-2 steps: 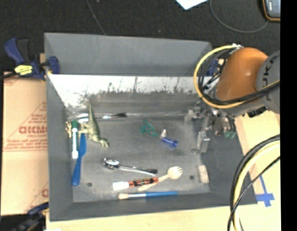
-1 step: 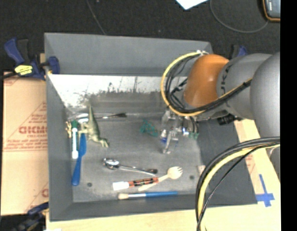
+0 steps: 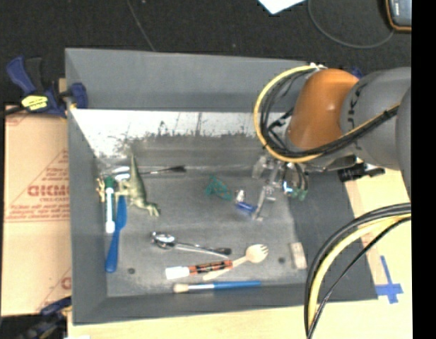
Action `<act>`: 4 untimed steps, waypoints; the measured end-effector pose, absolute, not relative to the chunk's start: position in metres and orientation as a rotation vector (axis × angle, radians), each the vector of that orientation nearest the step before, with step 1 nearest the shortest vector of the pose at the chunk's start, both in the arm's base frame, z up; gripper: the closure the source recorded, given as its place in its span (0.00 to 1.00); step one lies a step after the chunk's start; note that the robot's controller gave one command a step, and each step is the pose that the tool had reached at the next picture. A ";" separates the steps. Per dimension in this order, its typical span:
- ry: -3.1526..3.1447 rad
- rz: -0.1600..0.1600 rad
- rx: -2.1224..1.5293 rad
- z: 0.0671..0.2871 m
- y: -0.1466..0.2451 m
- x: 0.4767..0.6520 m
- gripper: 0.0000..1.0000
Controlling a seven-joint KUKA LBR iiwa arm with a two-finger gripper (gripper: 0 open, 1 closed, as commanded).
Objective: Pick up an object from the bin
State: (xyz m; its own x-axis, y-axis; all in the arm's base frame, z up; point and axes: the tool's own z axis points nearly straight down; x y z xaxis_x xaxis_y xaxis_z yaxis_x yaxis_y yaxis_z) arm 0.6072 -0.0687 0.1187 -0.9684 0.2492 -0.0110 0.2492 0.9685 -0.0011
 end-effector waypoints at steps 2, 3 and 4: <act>3.088 -0.003 0.505 0.071 -0.055 0.599 0.00; 3.086 -0.003 0.485 0.072 -0.060 0.603 1.00; 3.086 -0.003 0.484 0.072 -0.060 0.603 1.00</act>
Offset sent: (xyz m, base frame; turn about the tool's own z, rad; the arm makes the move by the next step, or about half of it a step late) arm -0.0092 0.0145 -0.0487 0.0760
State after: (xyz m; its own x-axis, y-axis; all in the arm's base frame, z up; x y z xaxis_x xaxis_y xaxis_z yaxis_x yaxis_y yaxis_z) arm 0.6027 -0.0603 0.0719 -0.9519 0.3059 -0.0179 0.3060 0.9520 0.0009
